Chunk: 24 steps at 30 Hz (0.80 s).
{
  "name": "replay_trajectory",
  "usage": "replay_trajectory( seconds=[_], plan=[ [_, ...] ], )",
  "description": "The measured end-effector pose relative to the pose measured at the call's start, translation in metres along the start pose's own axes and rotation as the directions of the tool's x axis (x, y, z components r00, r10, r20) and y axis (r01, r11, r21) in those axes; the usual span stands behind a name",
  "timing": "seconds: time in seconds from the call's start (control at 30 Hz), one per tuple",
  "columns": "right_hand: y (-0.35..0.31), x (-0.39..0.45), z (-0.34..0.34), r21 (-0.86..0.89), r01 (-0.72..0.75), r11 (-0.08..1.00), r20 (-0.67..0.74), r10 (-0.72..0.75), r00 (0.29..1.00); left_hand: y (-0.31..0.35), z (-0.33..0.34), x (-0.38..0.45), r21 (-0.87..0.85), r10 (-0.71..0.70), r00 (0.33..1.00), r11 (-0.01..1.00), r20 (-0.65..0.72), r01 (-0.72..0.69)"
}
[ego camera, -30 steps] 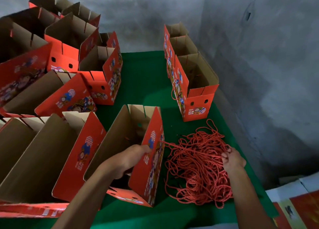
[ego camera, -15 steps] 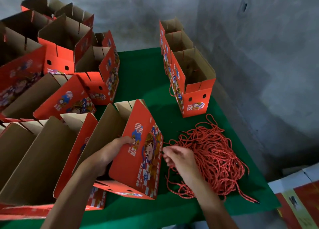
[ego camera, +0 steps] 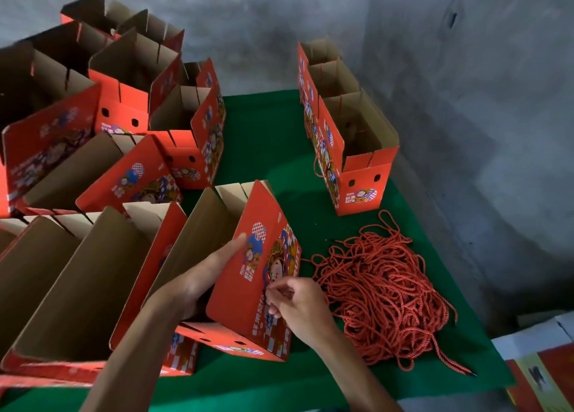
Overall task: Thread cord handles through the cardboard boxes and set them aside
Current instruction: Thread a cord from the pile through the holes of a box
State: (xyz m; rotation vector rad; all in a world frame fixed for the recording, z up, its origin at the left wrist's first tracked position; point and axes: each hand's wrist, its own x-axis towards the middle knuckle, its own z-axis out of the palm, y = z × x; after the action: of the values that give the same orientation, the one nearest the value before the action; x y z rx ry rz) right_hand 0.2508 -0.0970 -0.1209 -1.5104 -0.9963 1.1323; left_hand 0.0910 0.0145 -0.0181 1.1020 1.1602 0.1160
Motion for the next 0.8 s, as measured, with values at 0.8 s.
replay_trajectory(
  seconds=[0.8],
  plan=[
    [0.041, 0.001, -0.015, 0.122, 0.025, 0.992, -0.012, -0.023, 1.000, 0.000, 0.046, 0.048, 0.784, -0.082, 0.996, 0.620, 0.024, 0.032]
  ],
)
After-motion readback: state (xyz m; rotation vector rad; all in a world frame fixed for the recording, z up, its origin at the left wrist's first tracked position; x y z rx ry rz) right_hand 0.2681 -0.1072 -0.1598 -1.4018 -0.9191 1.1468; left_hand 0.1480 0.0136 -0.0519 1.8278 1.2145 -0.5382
